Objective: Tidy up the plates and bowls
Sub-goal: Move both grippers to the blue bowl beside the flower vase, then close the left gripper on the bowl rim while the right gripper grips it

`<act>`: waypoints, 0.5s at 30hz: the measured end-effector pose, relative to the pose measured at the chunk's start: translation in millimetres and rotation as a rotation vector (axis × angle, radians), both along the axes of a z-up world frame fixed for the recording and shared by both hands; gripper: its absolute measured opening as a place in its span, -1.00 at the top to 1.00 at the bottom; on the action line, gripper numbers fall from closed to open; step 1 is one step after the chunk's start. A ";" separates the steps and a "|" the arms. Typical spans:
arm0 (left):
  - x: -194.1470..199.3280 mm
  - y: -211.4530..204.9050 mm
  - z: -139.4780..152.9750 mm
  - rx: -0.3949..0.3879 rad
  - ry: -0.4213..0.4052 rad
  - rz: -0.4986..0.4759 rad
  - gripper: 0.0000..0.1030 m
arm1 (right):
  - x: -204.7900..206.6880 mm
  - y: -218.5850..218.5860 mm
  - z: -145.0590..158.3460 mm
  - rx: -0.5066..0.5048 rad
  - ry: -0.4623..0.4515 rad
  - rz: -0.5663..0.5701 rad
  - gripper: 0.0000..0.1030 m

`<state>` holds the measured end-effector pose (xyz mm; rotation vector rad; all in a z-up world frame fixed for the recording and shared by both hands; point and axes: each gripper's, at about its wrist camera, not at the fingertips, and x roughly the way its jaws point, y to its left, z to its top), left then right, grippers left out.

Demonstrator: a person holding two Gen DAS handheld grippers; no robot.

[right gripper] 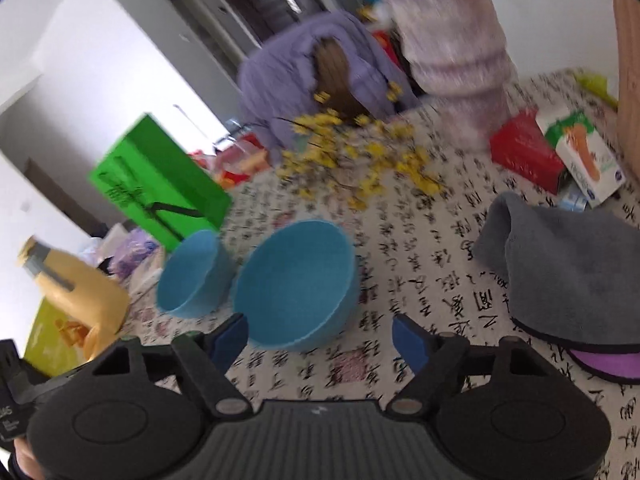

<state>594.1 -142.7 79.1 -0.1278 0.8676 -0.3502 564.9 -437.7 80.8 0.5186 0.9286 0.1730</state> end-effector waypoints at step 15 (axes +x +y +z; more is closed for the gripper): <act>72.5 -31.3 -53.9 -0.005 0.191 0.058 0.76 | 90.8 43.4 -69.6 -0.170 0.130 -0.036 0.82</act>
